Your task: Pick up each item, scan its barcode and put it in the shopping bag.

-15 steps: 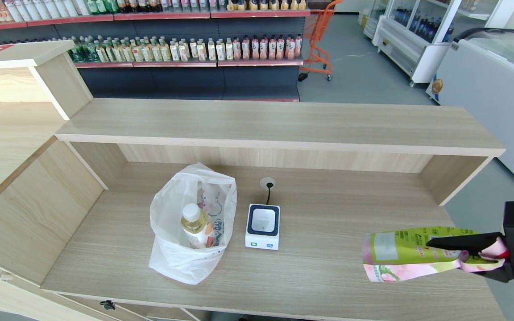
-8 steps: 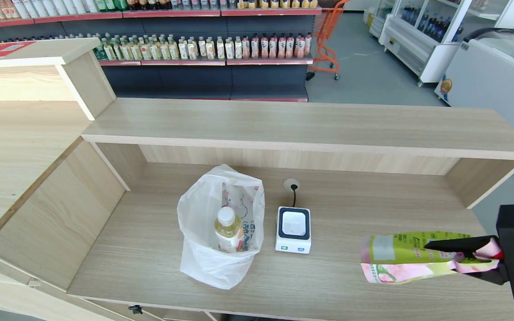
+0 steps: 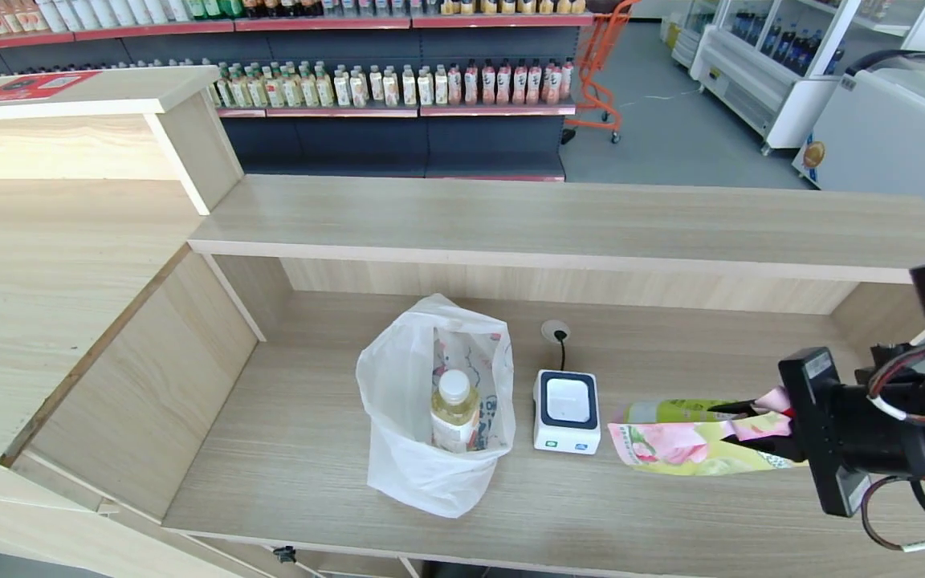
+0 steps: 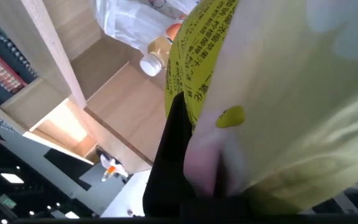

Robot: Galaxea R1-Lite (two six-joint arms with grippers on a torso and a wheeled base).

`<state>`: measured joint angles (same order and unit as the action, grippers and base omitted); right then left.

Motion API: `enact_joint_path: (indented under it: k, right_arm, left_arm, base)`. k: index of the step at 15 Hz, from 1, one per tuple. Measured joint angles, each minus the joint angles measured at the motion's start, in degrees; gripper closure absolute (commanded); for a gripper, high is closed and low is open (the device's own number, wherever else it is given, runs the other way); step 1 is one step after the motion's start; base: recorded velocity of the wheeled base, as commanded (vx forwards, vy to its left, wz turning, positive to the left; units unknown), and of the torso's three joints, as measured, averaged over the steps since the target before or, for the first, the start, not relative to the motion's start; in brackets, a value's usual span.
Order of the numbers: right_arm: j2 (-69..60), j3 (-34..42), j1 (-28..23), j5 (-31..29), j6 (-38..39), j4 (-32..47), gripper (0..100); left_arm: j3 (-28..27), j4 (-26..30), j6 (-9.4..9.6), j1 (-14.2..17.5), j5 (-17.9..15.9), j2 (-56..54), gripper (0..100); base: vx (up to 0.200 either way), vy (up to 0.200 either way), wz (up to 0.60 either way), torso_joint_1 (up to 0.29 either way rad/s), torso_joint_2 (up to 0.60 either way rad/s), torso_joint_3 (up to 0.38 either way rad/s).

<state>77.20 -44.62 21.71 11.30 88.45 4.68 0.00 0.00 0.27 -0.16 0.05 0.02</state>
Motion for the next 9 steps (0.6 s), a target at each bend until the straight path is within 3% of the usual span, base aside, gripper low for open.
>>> enact_joint_path:
  k: [9]
  right_arm:
    - [17.3,-7.8,-1.3,-0.2,3.7,-2.1,100]
  left_arm:
    - [0.0,0.0,0.00,0.0,0.0,0.0,0]
  base:
    - [0.000,0.000,0.00,0.000,0.00,0.000]
